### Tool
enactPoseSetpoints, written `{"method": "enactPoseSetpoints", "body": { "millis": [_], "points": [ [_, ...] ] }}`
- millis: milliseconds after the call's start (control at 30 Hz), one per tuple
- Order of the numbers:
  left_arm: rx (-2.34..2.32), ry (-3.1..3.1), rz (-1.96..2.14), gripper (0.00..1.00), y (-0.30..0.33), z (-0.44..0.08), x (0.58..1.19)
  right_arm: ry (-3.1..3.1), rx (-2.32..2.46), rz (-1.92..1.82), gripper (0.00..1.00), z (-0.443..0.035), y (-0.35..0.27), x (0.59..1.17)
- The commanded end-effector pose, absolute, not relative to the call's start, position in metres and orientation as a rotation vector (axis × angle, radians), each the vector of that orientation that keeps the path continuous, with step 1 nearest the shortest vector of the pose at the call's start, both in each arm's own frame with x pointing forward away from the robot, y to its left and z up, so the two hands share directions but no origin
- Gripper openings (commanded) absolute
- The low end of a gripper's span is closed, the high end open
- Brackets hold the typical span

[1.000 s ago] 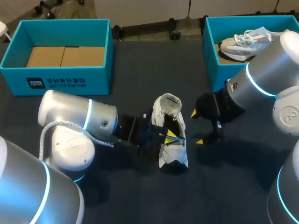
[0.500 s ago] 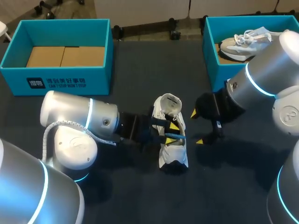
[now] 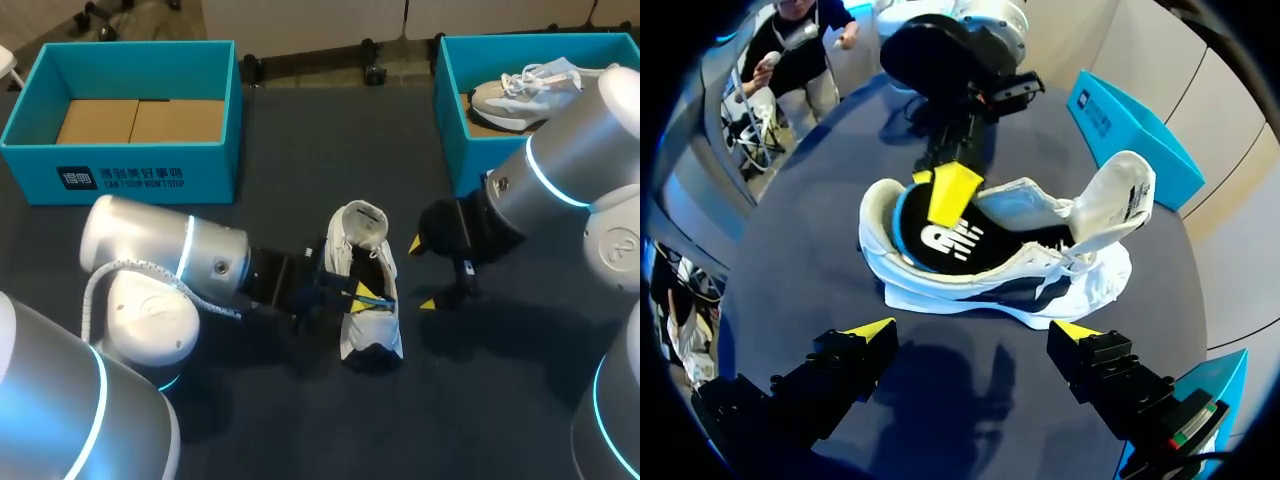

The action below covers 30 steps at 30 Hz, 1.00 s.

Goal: Take the shoe out of the shoebox, open the shoe tongue, remove and reinsert the insole, then place the shoe into the shoebox

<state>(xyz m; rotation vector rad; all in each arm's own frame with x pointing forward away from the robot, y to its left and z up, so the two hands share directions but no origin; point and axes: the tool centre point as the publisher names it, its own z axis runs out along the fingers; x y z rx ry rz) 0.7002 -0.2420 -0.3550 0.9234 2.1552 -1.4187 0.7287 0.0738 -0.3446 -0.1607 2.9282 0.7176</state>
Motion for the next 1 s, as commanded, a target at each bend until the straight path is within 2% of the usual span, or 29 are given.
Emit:
{"method": "enactPoseSetpoints", "body": {
  "millis": [33,233,267,300,333,367,400,433,500,533,600,700,800,833,867,1000],
  "points": [
    [0.933,2.171,-1.394,0.00,-0.249,-0.364,0.711,2.926,-0.159,0.715,1.00,-0.344,0.073,0.727],
    [0.914,2.181,-1.370,0.00,-0.246,-0.365,0.714,2.932,-0.166,0.716,1.00,-0.345,0.075,0.727],
    [0.909,2.179,-1.372,0.36,-0.245,-0.362,0.713,2.933,-0.167,0.716,1.00,-0.345,0.075,0.727],
    [0.907,2.175,-1.375,0.61,-0.244,-0.359,0.712,2.933,-0.169,0.715,1.00,-0.345,0.076,0.727],
    [0.903,2.170,-1.382,0.73,-0.243,-0.356,0.711,2.934,-0.170,0.715,1.00,-0.344,0.076,0.728],
    [0.899,2.167,-1.389,0.78,-0.242,-0.352,0.709,2.934,-0.171,0.714,1.00,-0.344,0.076,0.728],
    [0.902,2.163,-1.391,0.80,-0.241,-0.350,0.708,2.935,-0.171,0.714,1.00,-0.344,0.076,0.728],
    [0.902,2.156,-1.396,0.71,-0.239,-0.345,0.707,2.934,-0.172,0.713,1.00,-0.344,0.076,0.728],
    [0.889,2.142,-1.420,0.64,-0.238,-0.338,0.704,2.933,-0.172,0.712,1.00,-0.343,0.076,0.728],
    [0.892,2.139,-1.417,0.53,-0.237,-0.336,0.703,2.932,-0.172,0.711,1.00,-0.342,0.076,0.729],
    [0.889,2.127,-1.430,0.47,-0.237,-0.333,0.702,2.931,-0.173,0.711,1.00,-0.342,0.076,0.729],
    [0.892,2.124,-1.431,0.46,-0.236,-0.331,0.701,2.932,-0.174,0.710,1.00,-0.342,0.077,0.729],
    [0.883,2.120,-1.439,0.50,-0.234,-0.325,0.701,2.934,-0.173,0.709,1.00,-0.342,0.078,0.728],
    [0.882,2.117,-1.440,0.62,-0.233,-0.323,0.701,2.935,-0.172,0.709,1.00,-0.342,0.078,0.728],
    [0.880,2.116,-1.442,0.66,-0.232,-0.320,0.701,2.935,-0.172,0.709,1.00,-0.342,0.078,0.728],
    [0.877,2.108,-1.444,0.67,-0.228,-0.310,0.701,2.932,-0.169,0.710,1.00,-0.340,0.079,0.727]
  ]
}}
